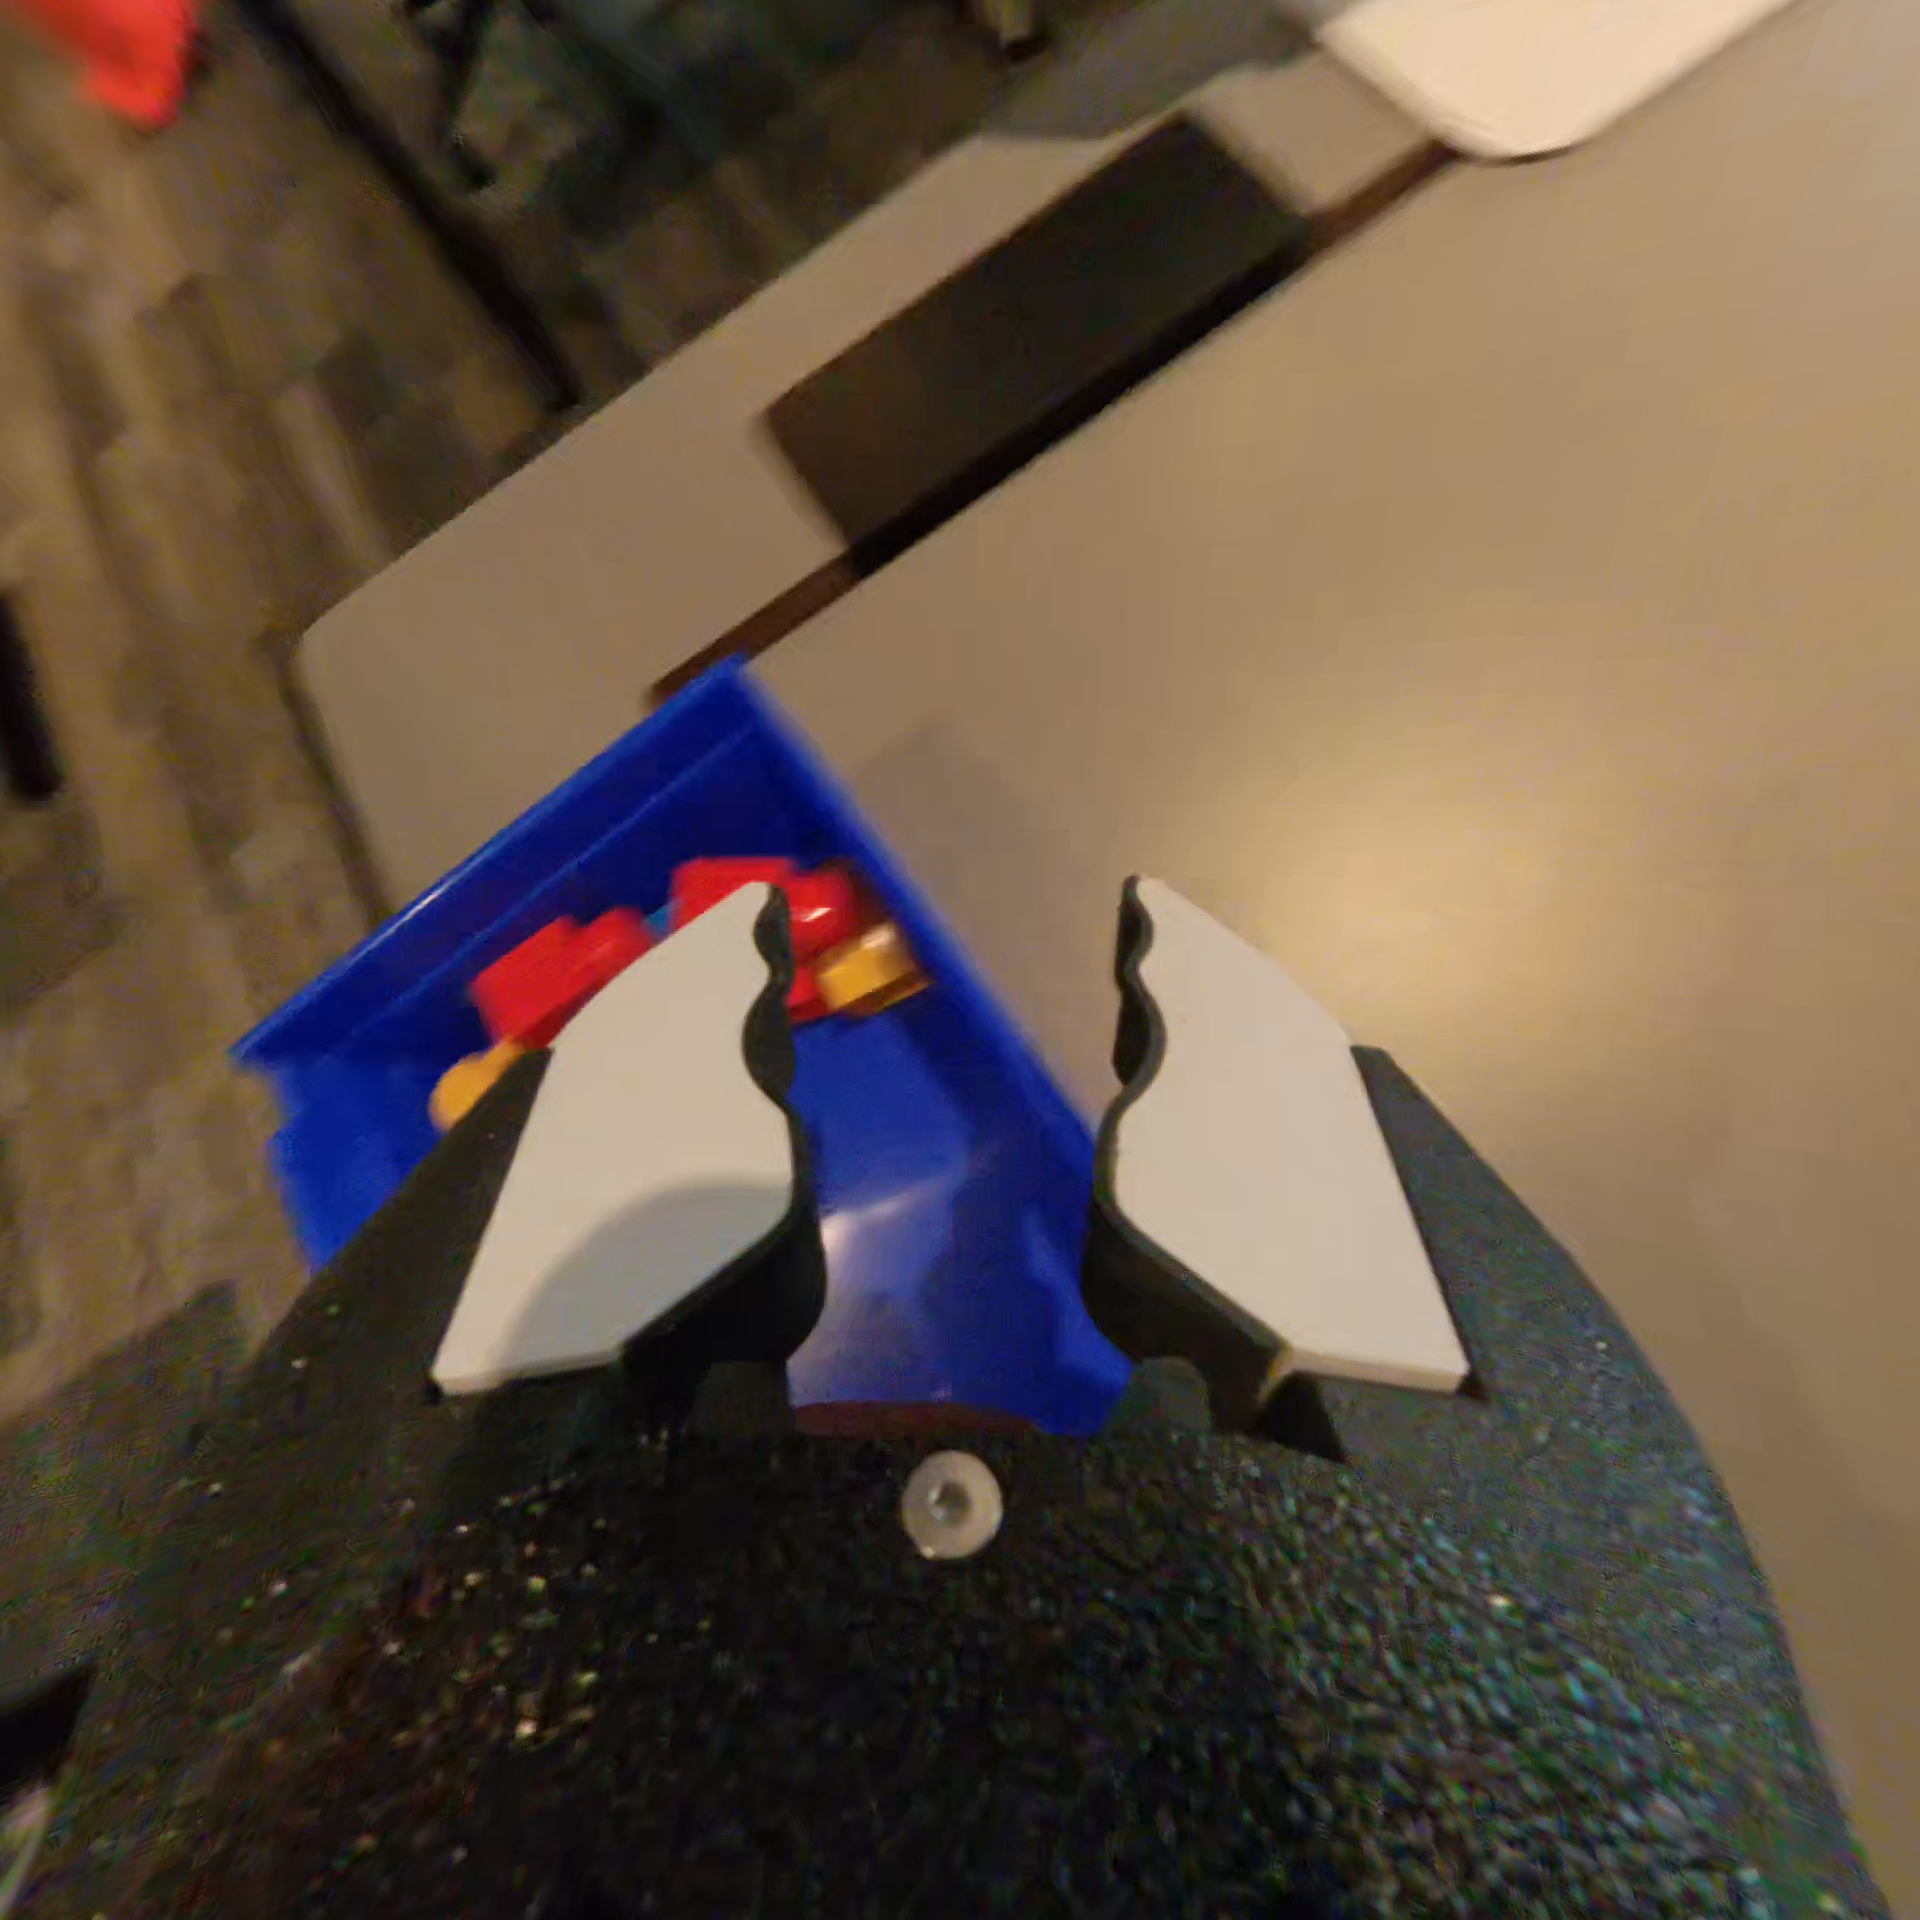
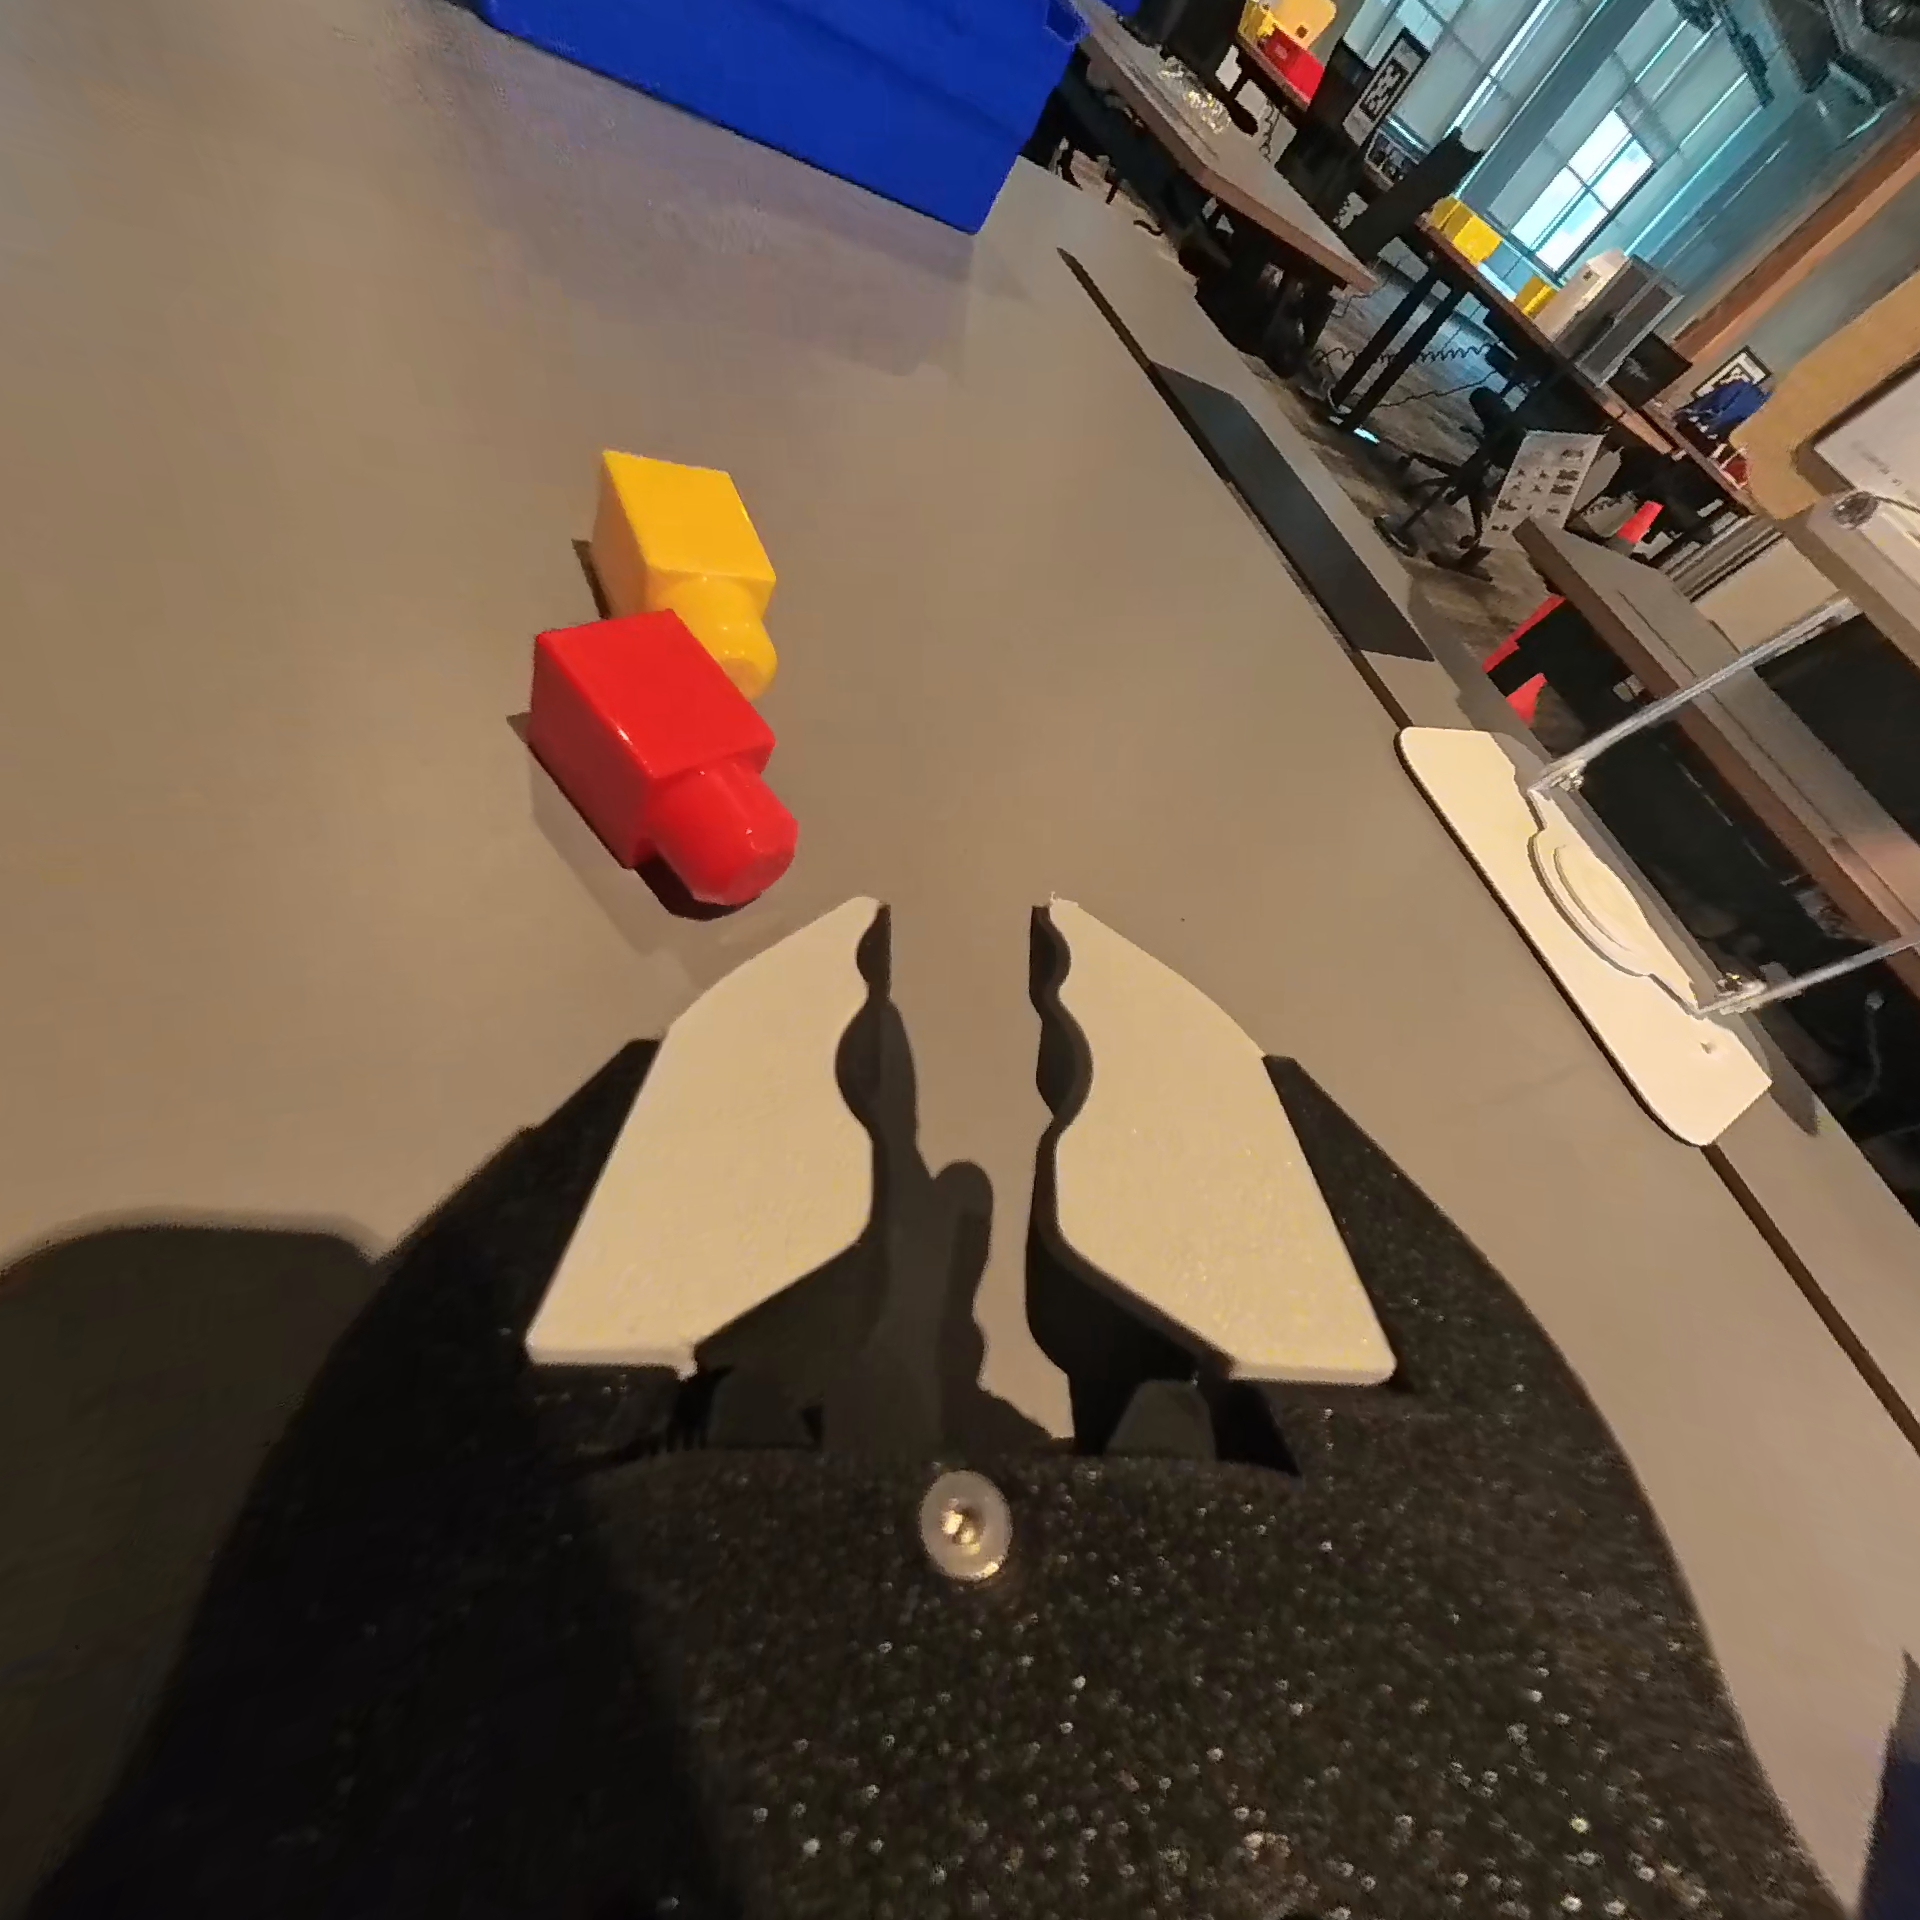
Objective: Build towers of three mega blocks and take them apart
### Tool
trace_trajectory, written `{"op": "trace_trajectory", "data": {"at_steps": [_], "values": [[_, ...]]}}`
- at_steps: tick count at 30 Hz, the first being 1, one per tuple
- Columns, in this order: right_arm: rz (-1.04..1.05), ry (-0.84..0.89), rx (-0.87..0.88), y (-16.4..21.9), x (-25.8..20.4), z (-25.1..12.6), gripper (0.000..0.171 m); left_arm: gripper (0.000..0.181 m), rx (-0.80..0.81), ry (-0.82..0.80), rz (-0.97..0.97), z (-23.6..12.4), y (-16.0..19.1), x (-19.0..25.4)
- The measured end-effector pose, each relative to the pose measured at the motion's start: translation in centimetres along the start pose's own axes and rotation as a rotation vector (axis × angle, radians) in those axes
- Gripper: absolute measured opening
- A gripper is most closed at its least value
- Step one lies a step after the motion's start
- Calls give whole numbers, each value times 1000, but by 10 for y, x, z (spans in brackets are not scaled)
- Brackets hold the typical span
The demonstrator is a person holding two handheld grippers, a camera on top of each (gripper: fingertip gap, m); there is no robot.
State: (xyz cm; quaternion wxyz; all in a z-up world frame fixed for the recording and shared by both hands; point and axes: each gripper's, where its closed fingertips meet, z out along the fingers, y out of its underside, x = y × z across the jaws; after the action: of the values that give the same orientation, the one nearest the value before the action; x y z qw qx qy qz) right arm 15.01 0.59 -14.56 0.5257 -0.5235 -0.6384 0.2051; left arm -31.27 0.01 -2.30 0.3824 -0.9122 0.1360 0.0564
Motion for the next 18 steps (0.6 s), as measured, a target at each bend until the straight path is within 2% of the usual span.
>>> {"op": "trace_trajectory", "data": {"at_steps": [1, 4, 7, 11, 18], "values": [[-8, 3, -3, 0, 0, 1, 26, 54, -12, -51, -46, 4, 13, -26], [-23, 14, -14, 1, 0, 3, 26, 53, -103, -100, -147, 31, 58, -68], [-15, 24, -22, 2, 2, 4, 26, 50, -174, -83, -339, 65, 92, -79], [9, 31, -37, 4, 5, 5, 24, 44, -199, -107, -492, 96, 111, -96], [-1, 41, -64, 6, 5, 8, 23, 39, -192, -98, -614, 115, 116, -110]]}}
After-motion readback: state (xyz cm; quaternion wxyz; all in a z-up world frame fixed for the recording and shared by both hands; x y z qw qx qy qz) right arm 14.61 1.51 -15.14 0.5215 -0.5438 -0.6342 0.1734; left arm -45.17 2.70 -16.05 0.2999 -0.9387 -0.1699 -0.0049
